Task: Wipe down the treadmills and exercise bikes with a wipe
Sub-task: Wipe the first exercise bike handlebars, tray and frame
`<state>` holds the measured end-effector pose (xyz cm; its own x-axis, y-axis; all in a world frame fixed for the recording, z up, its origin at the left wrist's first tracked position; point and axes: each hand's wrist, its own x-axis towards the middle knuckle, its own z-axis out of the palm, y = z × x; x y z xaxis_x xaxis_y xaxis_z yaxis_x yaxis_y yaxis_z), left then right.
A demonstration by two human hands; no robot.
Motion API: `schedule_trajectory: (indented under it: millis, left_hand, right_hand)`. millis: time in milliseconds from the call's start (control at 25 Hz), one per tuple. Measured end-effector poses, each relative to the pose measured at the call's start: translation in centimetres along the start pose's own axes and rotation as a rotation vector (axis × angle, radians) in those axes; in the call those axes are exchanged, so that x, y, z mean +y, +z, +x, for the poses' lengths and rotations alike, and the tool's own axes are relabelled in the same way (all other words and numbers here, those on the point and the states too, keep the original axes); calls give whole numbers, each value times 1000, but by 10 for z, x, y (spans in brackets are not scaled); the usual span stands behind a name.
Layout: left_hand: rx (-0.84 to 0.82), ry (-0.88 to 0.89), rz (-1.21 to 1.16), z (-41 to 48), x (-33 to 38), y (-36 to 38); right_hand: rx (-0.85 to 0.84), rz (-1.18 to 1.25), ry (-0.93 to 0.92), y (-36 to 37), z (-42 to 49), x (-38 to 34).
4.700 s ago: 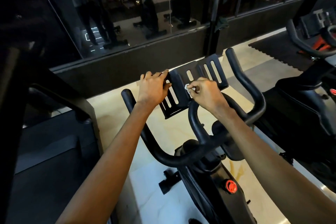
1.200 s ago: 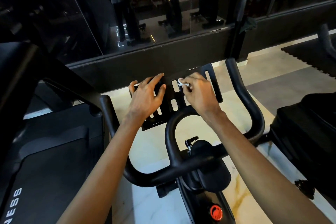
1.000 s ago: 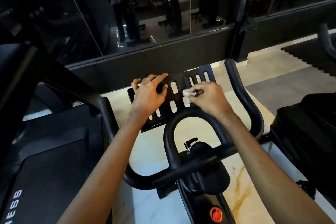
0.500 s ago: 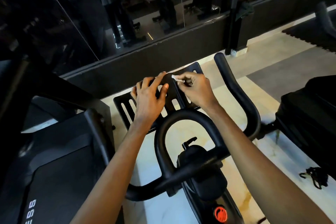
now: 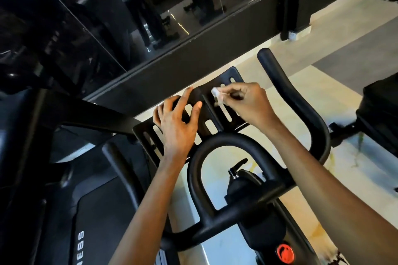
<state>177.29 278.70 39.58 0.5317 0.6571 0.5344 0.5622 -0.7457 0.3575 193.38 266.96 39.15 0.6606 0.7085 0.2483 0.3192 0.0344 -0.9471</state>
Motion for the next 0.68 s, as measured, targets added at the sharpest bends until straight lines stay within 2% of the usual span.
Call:
schedule_trajectory:
  millis: [120, 200, 360, 560, 640, 680]
  left_hand:
    - [-37, -27, 22, -3, 1, -1]
    - [-52, -30, 25, -2, 2, 0]
    - [-45, -26, 31, -3, 1, 1]
    - [-66, -8, 92, -1, -1, -2]
    - [-83, -6, 92, -1, -1, -4]
    - [-84, -5, 89, -1, 0, -5]
  right_hand:
    - [14, -101, -108, 18, 1, -6]
    - [-21, -153, -82, 12, -3, -3]
    - [-194, -163, 5, -10, -19, 9]
    - [-392, -339, 72, -28, -19, 7]
    - [-381, -333, 51, -30, -8, -1]
    - [-296, -299, 21, -28, -2, -6]
